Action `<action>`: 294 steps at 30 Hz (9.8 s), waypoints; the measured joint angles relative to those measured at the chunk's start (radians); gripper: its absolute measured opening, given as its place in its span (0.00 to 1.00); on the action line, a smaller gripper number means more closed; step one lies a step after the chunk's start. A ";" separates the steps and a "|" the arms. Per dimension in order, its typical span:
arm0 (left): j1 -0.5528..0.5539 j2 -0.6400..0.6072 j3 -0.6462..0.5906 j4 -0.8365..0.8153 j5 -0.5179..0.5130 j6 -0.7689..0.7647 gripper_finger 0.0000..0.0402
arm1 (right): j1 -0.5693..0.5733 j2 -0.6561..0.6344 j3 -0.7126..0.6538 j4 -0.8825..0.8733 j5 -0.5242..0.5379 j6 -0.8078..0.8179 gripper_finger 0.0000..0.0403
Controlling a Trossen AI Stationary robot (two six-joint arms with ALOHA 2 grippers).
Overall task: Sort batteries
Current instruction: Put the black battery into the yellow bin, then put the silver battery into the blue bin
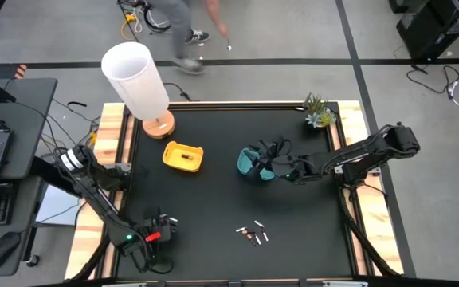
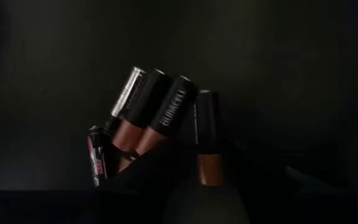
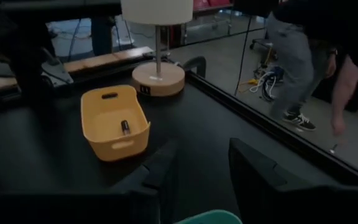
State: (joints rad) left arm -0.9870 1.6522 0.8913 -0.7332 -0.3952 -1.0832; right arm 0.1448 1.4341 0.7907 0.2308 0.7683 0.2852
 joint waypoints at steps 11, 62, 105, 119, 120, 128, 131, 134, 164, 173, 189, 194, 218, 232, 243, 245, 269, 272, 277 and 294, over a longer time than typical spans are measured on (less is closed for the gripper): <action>0.009 0.023 -0.009 0.027 0.000 -0.002 0.43 | 0.000 0.005 0.000 0.001 -0.002 0.004 0.32; 0.870 -0.496 -0.205 0.164 -0.228 0.678 0.34 | 0.039 -0.002 0.028 -0.135 -0.058 0.055 0.31; 0.764 -0.461 -0.388 0.999 -0.247 1.153 0.34 | -1.085 0.601 0.679 -1.230 -0.500 -0.480 0.45; 0.824 -0.461 -0.388 1.029 -0.262 1.207 0.34 | -1.093 0.642 0.678 -1.248 -0.471 -0.558 0.45; 0.829 -0.461 -0.388 1.029 -0.262 1.207 0.34 | -1.100 0.642 0.678 -1.252 -0.471 -0.558 0.45; 0.854 -0.461 -0.388 1.028 -0.217 1.207 0.34 | -1.141 0.642 0.678 -1.255 -0.464 -0.572 0.45; 0.856 -0.461 -0.388 1.028 -0.216 1.206 0.34 | -1.147 0.642 0.678 -1.256 -0.474 -0.579 0.45; 0.856 -0.461 -0.388 1.029 -0.216 1.206 0.34 | -1.149 0.642 0.678 -1.254 -0.480 -0.583 0.45; 0.854 -0.461 -0.387 1.026 -0.212 1.204 0.34 | -1.108 0.668 0.679 -1.313 -0.542 -0.667 0.41; 0.854 -0.461 -0.387 1.026 -0.193 1.207 0.34 | -1.022 0.605 0.676 -1.330 -0.563 -0.584 0.40; 0.854 -0.461 -0.387 0.997 -0.176 1.202 0.34 | -0.971 0.593 0.677 -1.295 -0.688 -0.485 0.40; 0.854 -0.461 -0.387 0.991 -0.176 1.202 0.34 | -0.924 0.593 0.654 -1.229 -0.705 -0.478 0.40; 0.854 -0.461 -0.387 0.992 -0.176 1.201 0.34 | -0.838 0.587 0.544 -1.130 -0.670 -0.423 0.04; 0.854 -0.461 -0.387 0.980 -0.176 1.192 0.34 | -0.760 0.475 0.644 -1.262 -0.688 -0.440 0.02; 0.853 -0.461 -0.387 0.952 -0.176 1.150 0.34 | -0.431 0.192 0.642 -1.267 -0.893 -0.265 0.02; 0.853 -0.461 -0.387 0.962 -0.176 1.146 0.34 | -0.364 0.179 0.640 -1.250 -0.863 -0.234 0.02; 0.848 -0.461 -0.387 0.892 -0.148 1.074 0.34 | -0.160 0.045 0.511 -1.086 -0.502 -0.033 0.29; 0.848 -0.461 -0.387 0.847 -0.143 1.073 0.34 | -0.058 -0.022 0.492 -0.987 -0.425 0.000 0.29; 0.832 -0.461 -0.387 0.836 0.022 1.066 0.34 | 0.097 -0.052 0.386 -0.795 -0.386 0.030 0.29; 0.776 -0.317 -0.365 1.172 0.335 0.893 0.34 | 0.331 0.039 0.143 -0.468 -0.226 0.057 0.22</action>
State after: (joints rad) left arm -0.2113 1.3353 0.5259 0.4388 -0.0605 -0.1902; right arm 0.4762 1.4732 0.9335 -0.2372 0.5423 0.3424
